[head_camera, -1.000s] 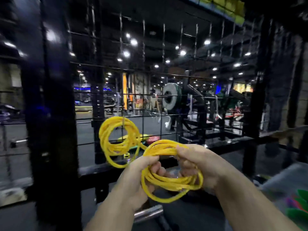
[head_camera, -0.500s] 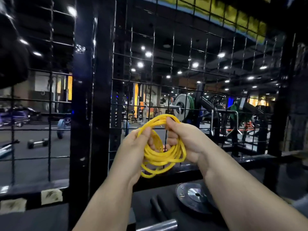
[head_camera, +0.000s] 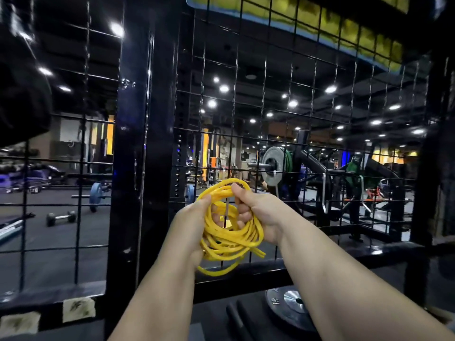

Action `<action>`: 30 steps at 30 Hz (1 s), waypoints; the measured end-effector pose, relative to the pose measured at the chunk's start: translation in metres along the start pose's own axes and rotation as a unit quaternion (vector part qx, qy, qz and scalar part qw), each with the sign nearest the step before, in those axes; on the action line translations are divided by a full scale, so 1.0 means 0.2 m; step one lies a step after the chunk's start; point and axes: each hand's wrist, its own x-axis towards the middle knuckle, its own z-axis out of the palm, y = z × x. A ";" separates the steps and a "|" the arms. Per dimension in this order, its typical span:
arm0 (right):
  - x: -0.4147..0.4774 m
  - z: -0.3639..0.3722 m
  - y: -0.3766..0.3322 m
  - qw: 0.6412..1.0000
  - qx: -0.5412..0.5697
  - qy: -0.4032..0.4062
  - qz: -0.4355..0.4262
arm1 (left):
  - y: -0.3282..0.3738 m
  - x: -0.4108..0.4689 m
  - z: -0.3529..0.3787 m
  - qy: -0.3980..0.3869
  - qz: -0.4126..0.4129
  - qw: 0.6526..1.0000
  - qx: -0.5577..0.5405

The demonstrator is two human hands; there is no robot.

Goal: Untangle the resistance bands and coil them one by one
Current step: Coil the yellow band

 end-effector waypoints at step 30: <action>-0.05 -0.07 0.39 0.966 -0.163 0.171 -0.102 | -0.41 -0.15 -0.11 0.061 0.213 0.932 0.286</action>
